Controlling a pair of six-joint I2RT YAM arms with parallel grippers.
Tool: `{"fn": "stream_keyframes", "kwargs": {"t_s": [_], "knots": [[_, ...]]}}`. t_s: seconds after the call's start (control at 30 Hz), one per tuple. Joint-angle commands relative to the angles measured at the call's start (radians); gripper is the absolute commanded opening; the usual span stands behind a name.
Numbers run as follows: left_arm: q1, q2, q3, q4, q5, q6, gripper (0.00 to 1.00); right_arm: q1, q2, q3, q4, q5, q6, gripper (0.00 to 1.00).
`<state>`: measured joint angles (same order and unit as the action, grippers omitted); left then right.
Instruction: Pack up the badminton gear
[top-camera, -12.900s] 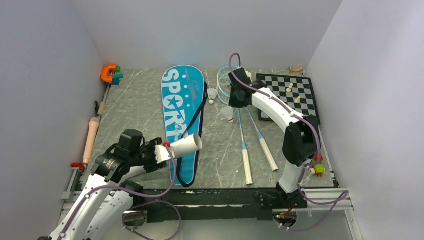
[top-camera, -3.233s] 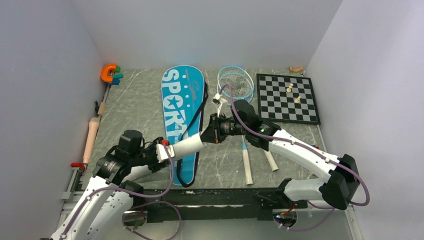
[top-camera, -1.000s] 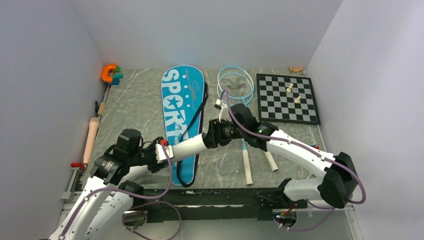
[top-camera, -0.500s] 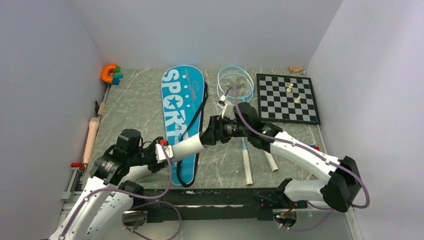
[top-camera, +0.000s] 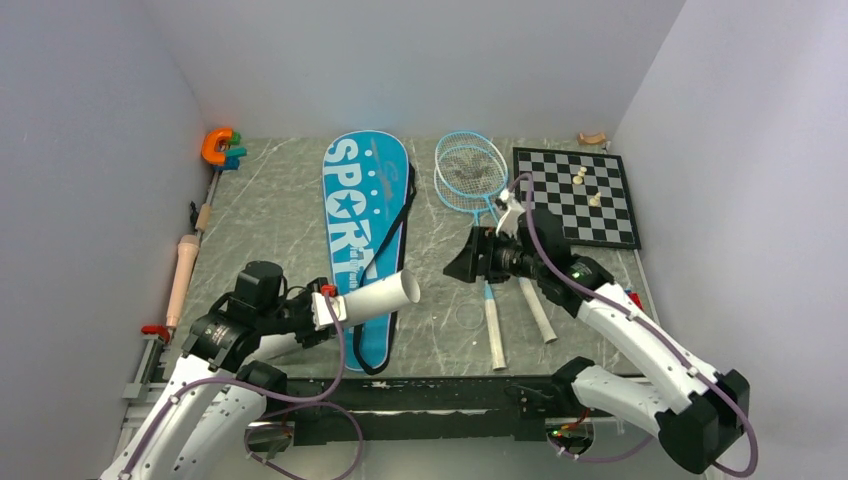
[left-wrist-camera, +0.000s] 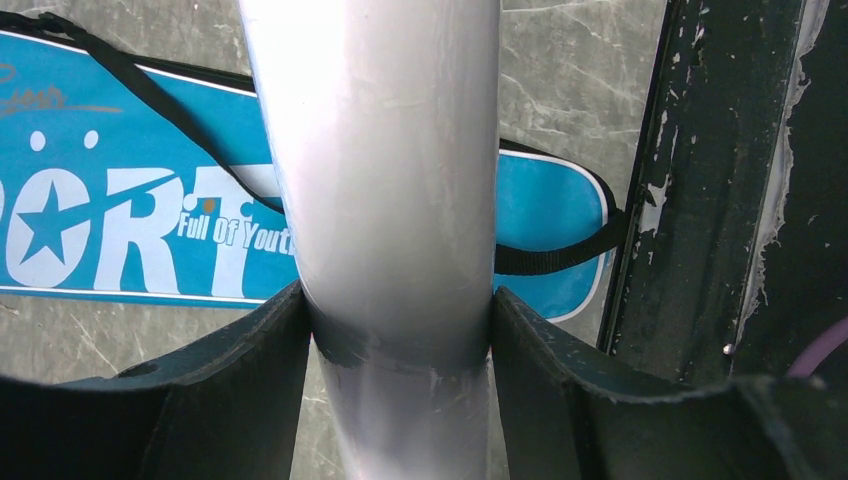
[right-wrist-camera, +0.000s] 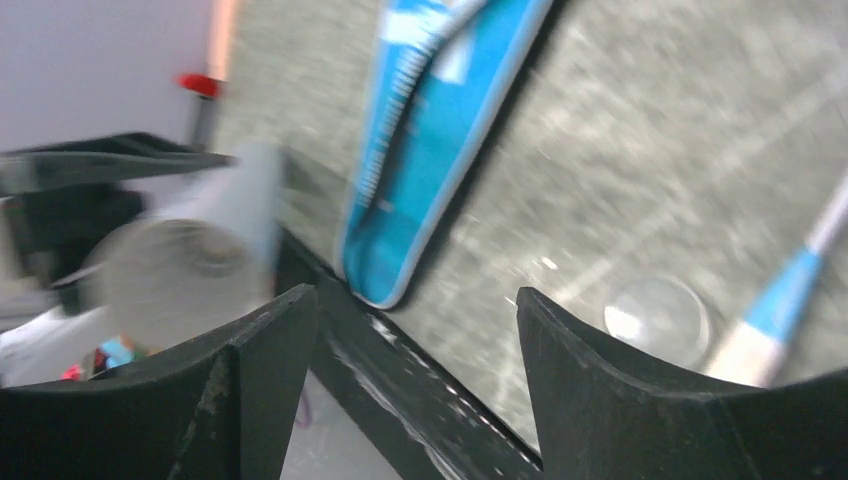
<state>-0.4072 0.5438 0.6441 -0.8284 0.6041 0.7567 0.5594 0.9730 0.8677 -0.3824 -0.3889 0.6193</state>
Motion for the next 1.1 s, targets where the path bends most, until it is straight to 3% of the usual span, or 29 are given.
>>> {"fn": "stream_keyframes", "kwargs": {"t_s": [0.0,0.2,0.37,0.57,1.07], "knots": [[-0.004,-0.02,-0.002,0.042,0.009,0.042,0.41,0.011,0.054,-0.136,-0.128,0.188,-0.007,0.73],[-0.004,-0.021,0.0,0.033,0.005,0.046,0.41,0.126,0.115,-0.218,-0.12,0.368,0.074,0.68],[-0.003,-0.022,-0.001,0.028,0.005,0.049,0.41,0.197,0.153,-0.242,-0.127,0.418,0.161,0.64],[-0.004,-0.032,-0.009,0.025,0.004,0.053,0.41,0.229,0.186,-0.273,-0.139,0.479,0.245,0.63],[-0.003,-0.048,0.0,-0.009,-0.001,0.065,0.4,0.269,0.409,-0.178,-0.086,0.634,0.276,0.64]]}}
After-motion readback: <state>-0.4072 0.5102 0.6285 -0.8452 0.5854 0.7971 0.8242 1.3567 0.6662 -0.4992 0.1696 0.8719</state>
